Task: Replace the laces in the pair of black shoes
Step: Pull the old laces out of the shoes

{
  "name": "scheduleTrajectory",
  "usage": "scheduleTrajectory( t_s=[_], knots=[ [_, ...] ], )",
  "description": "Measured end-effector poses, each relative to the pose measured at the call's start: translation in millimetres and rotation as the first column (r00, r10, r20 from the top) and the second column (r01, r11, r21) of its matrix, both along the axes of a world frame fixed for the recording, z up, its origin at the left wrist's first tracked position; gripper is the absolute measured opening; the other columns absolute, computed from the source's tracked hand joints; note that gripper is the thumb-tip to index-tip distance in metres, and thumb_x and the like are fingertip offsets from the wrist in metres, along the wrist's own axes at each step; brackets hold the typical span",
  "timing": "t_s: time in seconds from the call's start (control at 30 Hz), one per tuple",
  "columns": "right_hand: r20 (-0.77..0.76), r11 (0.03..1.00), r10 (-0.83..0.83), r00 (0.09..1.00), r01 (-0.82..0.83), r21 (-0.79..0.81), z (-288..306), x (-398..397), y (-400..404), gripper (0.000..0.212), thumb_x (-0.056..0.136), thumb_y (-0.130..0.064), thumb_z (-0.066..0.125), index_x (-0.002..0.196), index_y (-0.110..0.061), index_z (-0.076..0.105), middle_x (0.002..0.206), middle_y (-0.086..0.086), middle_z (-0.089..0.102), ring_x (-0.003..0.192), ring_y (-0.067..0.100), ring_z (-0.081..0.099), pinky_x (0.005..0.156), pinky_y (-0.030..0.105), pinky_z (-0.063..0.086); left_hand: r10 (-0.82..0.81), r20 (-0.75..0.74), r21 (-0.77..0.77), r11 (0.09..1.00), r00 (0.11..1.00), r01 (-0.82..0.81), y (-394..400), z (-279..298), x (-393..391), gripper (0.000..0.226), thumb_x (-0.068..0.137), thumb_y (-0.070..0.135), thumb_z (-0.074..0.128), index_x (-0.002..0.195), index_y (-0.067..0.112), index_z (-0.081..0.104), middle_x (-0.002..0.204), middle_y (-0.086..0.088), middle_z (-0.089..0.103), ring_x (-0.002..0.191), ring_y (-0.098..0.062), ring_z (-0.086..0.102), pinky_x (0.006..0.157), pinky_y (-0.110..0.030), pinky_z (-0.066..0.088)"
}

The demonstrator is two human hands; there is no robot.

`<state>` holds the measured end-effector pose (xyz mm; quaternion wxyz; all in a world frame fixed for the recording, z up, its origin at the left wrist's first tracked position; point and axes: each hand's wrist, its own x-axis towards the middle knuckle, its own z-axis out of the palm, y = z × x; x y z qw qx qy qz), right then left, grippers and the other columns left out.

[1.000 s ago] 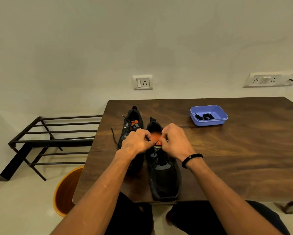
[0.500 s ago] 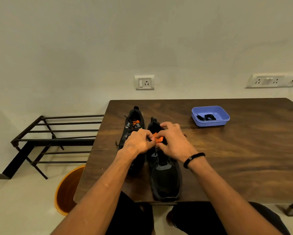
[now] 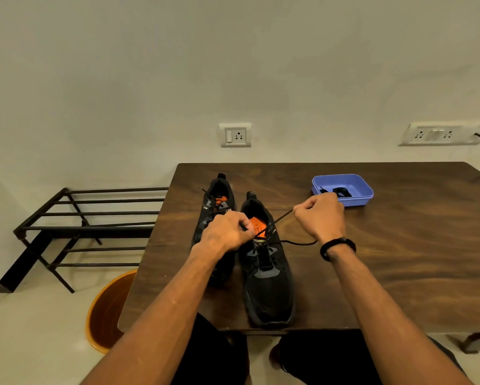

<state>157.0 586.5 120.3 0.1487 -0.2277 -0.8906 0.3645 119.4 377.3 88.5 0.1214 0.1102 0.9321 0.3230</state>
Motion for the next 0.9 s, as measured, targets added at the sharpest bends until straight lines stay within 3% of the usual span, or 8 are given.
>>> scheduleTrajectory(
  t_s=[0.07, 0.13, 0.17, 0.23, 0.3, 0.5, 0.7, 0.9],
  knots=[
    [-0.028, 0.995, -0.095, 0.995, 0.096, 0.025, 5.9, 2.8, 10.1, 0.030, 0.082, 0.001, 0.054, 0.053, -0.009, 0.053, 0.055, 0.005, 0.055, 0.061, 0.028, 0.058, 0.053, 0.033, 0.047, -0.002, 0.005, 0.000, 1.000, 1.000, 0.002, 0.1, -0.4, -0.5, 0.009, 0.087, 0.027, 0.071, 0.082, 0.034, 0.072, 0.085, 0.011, 0.073, 0.086, -0.009, 0.070, 0.089, -0.038, 0.059],
    [-0.023, 0.978, -0.063, 0.998, 0.067, 0.200, 9.5, 6.1, 15.1, 0.019, 0.087, -0.006, 0.060, 0.070, -0.009, 0.067, 0.068, 0.007, 0.062, 0.070, 0.030, 0.062, 0.062, 0.037, 0.053, -0.001, 0.006, -0.002, 1.000, 1.000, 0.001, 0.5, -0.5, -0.7, 0.008, 0.087, 0.028, 0.071, 0.082, 0.034, 0.072, 0.087, 0.011, 0.073, 0.088, -0.010, 0.069, 0.090, -0.037, 0.058],
    [0.000, 0.958, 0.001, 1.000, -0.001, 0.286, 9.8, 8.8, 12.5, 0.010, 0.091, -0.012, 0.064, 0.087, -0.010, 0.073, 0.084, 0.008, 0.069, 0.083, 0.031, 0.067, 0.071, 0.041, 0.056, -0.002, 0.004, -0.004, 1.000, 1.000, 0.002, 0.9, -0.1, -0.4, 0.008, 0.087, 0.027, 0.071, 0.082, 0.034, 0.072, 0.087, 0.011, 0.073, 0.088, -0.009, 0.069, 0.090, -0.037, 0.058],
    [0.094, 0.913, 0.177, 0.980, -0.199, 0.357, 5.5, 10.7, 1.4, 0.032, 0.092, -0.023, 0.074, 0.123, -0.016, 0.070, 0.122, 0.007, 0.067, 0.113, 0.027, 0.064, 0.093, 0.043, 0.054, -0.011, -0.002, -0.002, 1.000, 1.000, 0.011, 1.6, -1.0, -1.2, 0.007, 0.087, 0.028, 0.072, 0.083, 0.034, 0.073, 0.088, 0.010, 0.073, 0.088, -0.009, 0.070, 0.090, -0.037, 0.058],
    [0.176, 0.854, 0.355, 0.918, -0.395, 0.338, 1.5, 10.2, -13.3, 0.048, 0.089, -0.029, 0.079, 0.134, -0.023, 0.065, 0.136, 0.004, 0.053, 0.125, 0.023, 0.055, 0.103, 0.038, 0.049, -0.022, -0.008, -0.011, 1.000, 1.000, 0.021, 3.3, -1.3, -0.9, 0.003, 0.088, 0.032, 0.073, 0.086, 0.034, 0.073, 0.091, 0.008, 0.074, 0.087, -0.011, 0.070, 0.090, -0.038, 0.058],
    [0.333, 0.725, 0.501, 0.799, -0.598, 0.343, -23.5, 10.4, -51.4, 0.034, 0.095, -0.029, 0.071, 0.129, -0.023, 0.067, 0.130, 0.006, 0.040, 0.124, 0.025, 0.041, 0.099, 0.033, 0.046, -0.020, -0.027, -0.001, 1.000, 0.999, 0.020, 1.6, -0.7, -0.5, 0.002, 0.089, 0.030, 0.073, 0.089, 0.031, 0.074, 0.087, 0.007, 0.073, 0.083, -0.011, 0.069, 0.079, -0.029, 0.056],
    [0.302, 0.791, 0.439, 0.846, -0.523, 0.318, -24.8, 5.8, -51.2, 0.019, 0.093, -0.028, 0.074, 0.092, -0.009, 0.073, 0.120, 0.009, 0.050, 0.109, 0.025, 0.053, 0.078, 0.030, 0.047, -0.014, -0.020, 0.001, 1.000, 1.000, 0.014, 0.8, -0.3, -0.3, 0.003, 0.088, 0.031, 0.073, 0.086, 0.033, 0.074, 0.084, 0.010, 0.074, 0.084, -0.008, 0.069, 0.084, -0.034, 0.058],
    [0.207, 0.928, 0.323, 0.924, -0.352, 0.123, -4.0, 4.5, -24.9, 0.018, 0.089, -0.019, 0.076, 0.073, -0.014, 0.082, 0.077, -0.002, 0.075, 0.074, 0.010, 0.066, 0.064, 0.025, 0.050, 0.003, -0.003, 0.005, 1.000, 1.000, -0.003, 6.2, -0.2, 0.4, 0.006, 0.085, 0.033, 0.073, 0.081, 0.038, 0.072, 0.082, 0.014, 0.073, 0.084, -0.008, 0.070, 0.089, -0.042, 0.059]
  ],
)
